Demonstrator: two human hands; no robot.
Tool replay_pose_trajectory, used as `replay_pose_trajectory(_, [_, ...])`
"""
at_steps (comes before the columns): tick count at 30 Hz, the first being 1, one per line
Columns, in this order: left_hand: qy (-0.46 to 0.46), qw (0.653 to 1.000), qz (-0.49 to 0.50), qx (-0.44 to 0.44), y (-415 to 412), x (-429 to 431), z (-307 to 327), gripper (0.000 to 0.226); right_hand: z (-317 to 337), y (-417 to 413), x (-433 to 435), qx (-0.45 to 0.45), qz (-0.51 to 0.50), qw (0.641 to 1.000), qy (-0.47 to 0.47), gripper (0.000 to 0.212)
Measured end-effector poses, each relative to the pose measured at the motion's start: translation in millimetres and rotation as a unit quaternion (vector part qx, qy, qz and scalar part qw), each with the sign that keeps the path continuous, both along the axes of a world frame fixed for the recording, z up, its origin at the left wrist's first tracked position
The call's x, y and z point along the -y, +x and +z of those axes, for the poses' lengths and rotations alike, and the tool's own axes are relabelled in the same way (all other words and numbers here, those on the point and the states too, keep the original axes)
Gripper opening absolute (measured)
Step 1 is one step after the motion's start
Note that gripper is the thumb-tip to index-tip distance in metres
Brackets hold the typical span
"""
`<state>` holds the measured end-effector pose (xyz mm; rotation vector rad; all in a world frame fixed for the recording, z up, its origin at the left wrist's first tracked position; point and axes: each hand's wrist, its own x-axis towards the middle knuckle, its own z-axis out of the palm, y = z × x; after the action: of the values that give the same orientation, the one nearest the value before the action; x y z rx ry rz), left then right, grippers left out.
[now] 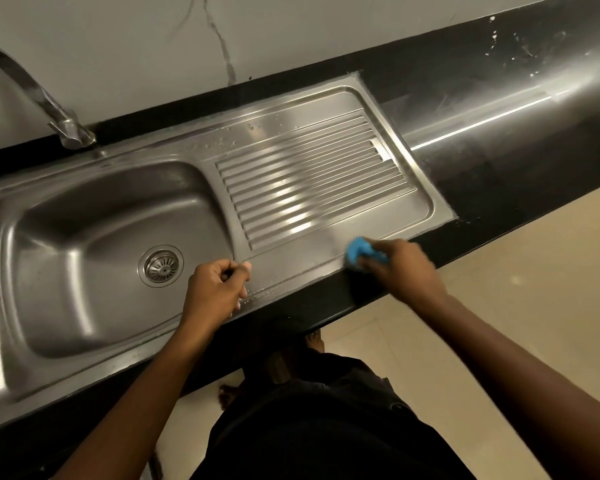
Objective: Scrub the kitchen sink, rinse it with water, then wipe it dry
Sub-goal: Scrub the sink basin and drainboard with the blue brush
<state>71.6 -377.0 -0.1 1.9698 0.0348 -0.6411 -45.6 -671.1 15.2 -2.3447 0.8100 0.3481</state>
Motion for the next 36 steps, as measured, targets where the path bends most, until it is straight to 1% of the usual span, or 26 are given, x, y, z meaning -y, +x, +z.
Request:
replay_pose_trajectory(3, [0.003, 1.000, -0.008, -0.002, -1.8, 6.1, -0.7, 0.028, 7.8, -8.1, 47.0, 0.027, -0.068, 0.996, -0.042, 0.052])
replay_pose_trajectory(6, [0.002, 1.000, -0.014, -0.003, -3.8, 12.6, -1.2, 0.028, 5.7, 0.2, 48.3, 0.034, -0.102, 0.993, -0.047, 0.052])
replay_pose_trajectory(8, [0.003, 1.000, -0.021, -0.003, -4.9, 18.4, -1.2, 0.027, 0.5, 8.6, 24.2, 0.040, -0.088, 0.995, -0.014, 0.049])
replay_pose_trajectory(10, [0.004, 1.000, -0.028, -0.002, -5.6, 25.2, -0.8, 0.027, -3.6, 18.2, -12.8, 0.039, -0.050, 0.998, 0.022, 0.048])
replay_pose_trajectory(12, [0.003, 1.000, -0.030, -0.001, -5.4, 31.2, -0.7, 0.028, -5.6, 26.1, -45.2, 0.032, 0.005, 0.999, 0.035, 0.049])
replay_pose_trajectory(14, [0.004, 0.999, -0.032, 0.002, -4.1, 36.6, -0.8, 0.028, -7.3, 27.2, -49.6, 0.030, 0.037, 0.998, 0.030, 0.048])
replay_pose_trajectory(16, [0.003, 1.000, -0.031, 0.001, -2.2, 40.3, -1.3, 0.027, -5.7, 22.2, -22.5, 0.024, 0.016, 0.999, 0.022, 0.048])
replay_pose_trajectory(18, [0.002, 0.999, -0.032, -0.002, -1.6, 44.7, -2.0, 0.027, -2.7, 13.1, 24.8, 0.028, -0.039, 0.999, 0.003, 0.048])
replay_pose_trajectory(20, [0.003, 0.999, -0.034, -0.001, -2.5, 50.6, -2.3, 0.027, 3.4, 3.6, 75.4, 0.040, -0.086, 0.995, -0.034, 0.048])
replay_pose_trajectory(22, [0.008, 0.999, -0.037, 0.003, -3.9, 56.0, -2.0, 0.027, 9.5, -0.5, 113.4, 0.040, -0.111, 0.990, -0.076, 0.051])
replay_pose_trajectory(24, [0.013, 0.999, -0.038, 0.006, -4.6, 61.6, -2.0, 0.027, 10.6, 0.7, 131.3, 0.036, -0.134, 0.986, -0.092, 0.053])
replay_pose_trajectory(26, [0.012, 0.999, -0.034, 0.005, -4.4, 66.9, -1.8, 0.027, 7.9, 3.6, 124.5, 0.042, -0.147, 0.984, -0.090, 0.050])
replay_pose_trajectory(29, [0.013, 1.000, -0.025, 0.002, -3.4, 76.9, -3.2, 0.028, 1.5, 6.1, 79.4, 0.056, -0.114, 0.991, -0.043, 0.046])
replay_pose_trajectory(32, [0.018, 0.999, -0.035, 0.003, -2.1, 88.2, -4.7, 0.029, -10.9, 18.8, 21.2, 0.064, -0.043, 0.997, 0.019, 0.046])
replay_pose_trajectory(34, [0.019, 0.999, -0.041, 0.007, 0.1, 95.1, -5.0, 0.030, -19.9, 33.0, -10.2, 0.068, 0.023, 0.997, 0.032, 0.043])
replay_pose_trajectory(36, [0.022, 0.999, -0.040, 0.010, 2.9, 99.7, -5.2, 0.030, -24.7, 41.0, -23.4, 0.080, 0.072, 0.994, 0.033, 0.044])
